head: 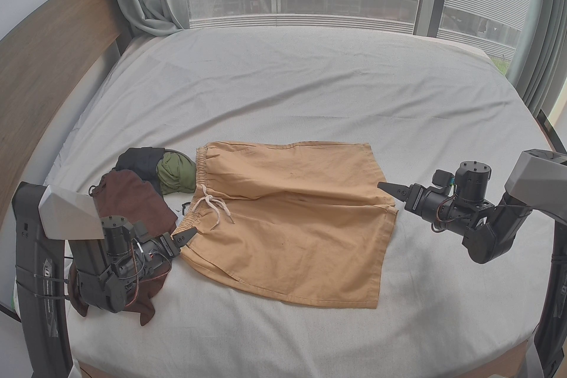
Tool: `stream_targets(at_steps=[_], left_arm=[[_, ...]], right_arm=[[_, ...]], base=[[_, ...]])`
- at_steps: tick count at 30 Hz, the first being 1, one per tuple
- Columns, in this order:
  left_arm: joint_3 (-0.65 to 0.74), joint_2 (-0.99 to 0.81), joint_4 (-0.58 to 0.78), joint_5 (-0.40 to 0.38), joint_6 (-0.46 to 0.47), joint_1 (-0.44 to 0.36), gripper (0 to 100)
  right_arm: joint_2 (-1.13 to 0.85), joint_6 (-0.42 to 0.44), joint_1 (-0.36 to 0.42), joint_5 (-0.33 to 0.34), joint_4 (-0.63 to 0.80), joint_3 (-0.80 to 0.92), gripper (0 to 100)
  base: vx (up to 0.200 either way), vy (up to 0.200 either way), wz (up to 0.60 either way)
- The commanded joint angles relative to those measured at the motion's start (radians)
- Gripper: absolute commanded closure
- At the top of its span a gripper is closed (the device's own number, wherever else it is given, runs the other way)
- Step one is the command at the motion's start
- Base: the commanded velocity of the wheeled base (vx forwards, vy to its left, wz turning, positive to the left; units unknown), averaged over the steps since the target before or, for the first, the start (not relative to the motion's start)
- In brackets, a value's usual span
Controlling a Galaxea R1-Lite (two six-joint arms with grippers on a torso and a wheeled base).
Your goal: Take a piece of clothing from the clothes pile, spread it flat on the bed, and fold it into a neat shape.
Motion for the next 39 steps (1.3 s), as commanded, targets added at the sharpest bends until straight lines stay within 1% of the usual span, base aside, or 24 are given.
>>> stream_targets(at_steps=[1,2,11,16,20,22,24,31,39], left_arm=[[-0.008,0.008,-0.001,0.001,-0.002,-0.002,0],[-0.01,0.008,-0.001,0.001,-0.004,-0.002,100],[-0.01,0.007,-0.001,0.001,-0.004,0.001,100],[-0.007,-0.001,-0.001,0.001,-0.004,-0.001,100],[-0.001,-0.013,-0.001,0.001,-0.004,-0.002,100],[0.001,-0.013,-0.001,0.001,-0.004,-0.002,100],[0.001,-0.013,-0.001,0.001,-0.004,-0.002,100],[0.001,-0.015,-0.002,0.001,-0.004,-0.002,100],[0.001,-0.013,-0.002,0.001,-0.004,-0.002,100]], right_arm=[[-0.001,0.0,0.003,0.0,0.0,0.0,0],[0.0,0.0,0.003,0.0,0.0,0.0,0],[0.0,-0.005,0.009,0.0,0.003,0.021,0],[0.0,-0.042,0.021,0.002,0.021,0.069,0],[0.006,-0.101,0.043,0.002,0.067,0.138,0],[0.011,-0.163,0.05,0.002,0.07,0.179,0],[0.017,-0.203,0.056,0.003,0.079,0.214,0],[0.039,-0.207,0.075,0.003,0.148,0.265,0],[0.071,-0.206,0.141,0.003,0.167,0.319,0]], base=[[0.0,0.0,0.0],[0.0,0.0,0.0],[0.0,0.0,0.0],[0.0,0.0,0.0],[0.0,0.0,0.0],[0.0,0.0,0.0],[0.0,0.0,0.0],[0.0,0.0,0.0],[0.0,0.0,0.0]])
